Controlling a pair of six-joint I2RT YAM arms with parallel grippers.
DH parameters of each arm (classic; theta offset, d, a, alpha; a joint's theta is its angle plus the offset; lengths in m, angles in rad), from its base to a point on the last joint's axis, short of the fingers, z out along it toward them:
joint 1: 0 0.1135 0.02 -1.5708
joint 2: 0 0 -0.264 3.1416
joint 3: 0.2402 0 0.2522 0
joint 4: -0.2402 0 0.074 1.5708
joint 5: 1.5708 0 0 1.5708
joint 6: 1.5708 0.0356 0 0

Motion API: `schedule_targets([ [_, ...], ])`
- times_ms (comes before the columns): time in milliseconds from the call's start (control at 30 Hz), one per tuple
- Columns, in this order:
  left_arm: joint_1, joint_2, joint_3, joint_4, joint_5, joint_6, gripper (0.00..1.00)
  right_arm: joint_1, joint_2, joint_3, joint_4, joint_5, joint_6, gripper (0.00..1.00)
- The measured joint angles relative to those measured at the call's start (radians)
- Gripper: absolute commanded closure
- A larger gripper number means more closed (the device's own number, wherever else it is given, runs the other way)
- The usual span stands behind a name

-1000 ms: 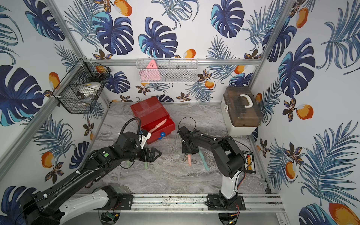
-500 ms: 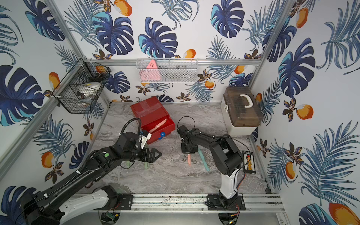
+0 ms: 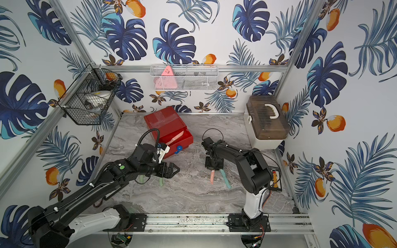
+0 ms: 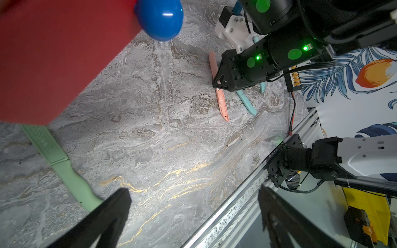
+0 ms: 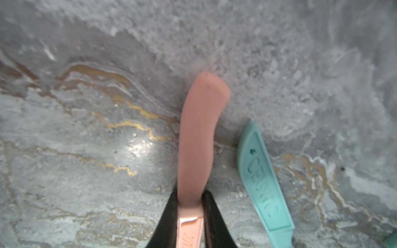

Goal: Place the fruit knives into the drawer by color
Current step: Pick up the fruit knife from the center of the board.

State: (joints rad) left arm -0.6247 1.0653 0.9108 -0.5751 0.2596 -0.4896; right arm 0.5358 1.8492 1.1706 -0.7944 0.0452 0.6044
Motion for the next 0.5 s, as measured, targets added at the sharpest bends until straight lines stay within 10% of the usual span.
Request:
schedule_targets([
  [500, -0.003, 0.065, 0.128, -0.045, -0.004, 0.084, 0.01, -0.06, -0.169, -0.031, -0.112, -0.175, 0.233, 1.0],
])
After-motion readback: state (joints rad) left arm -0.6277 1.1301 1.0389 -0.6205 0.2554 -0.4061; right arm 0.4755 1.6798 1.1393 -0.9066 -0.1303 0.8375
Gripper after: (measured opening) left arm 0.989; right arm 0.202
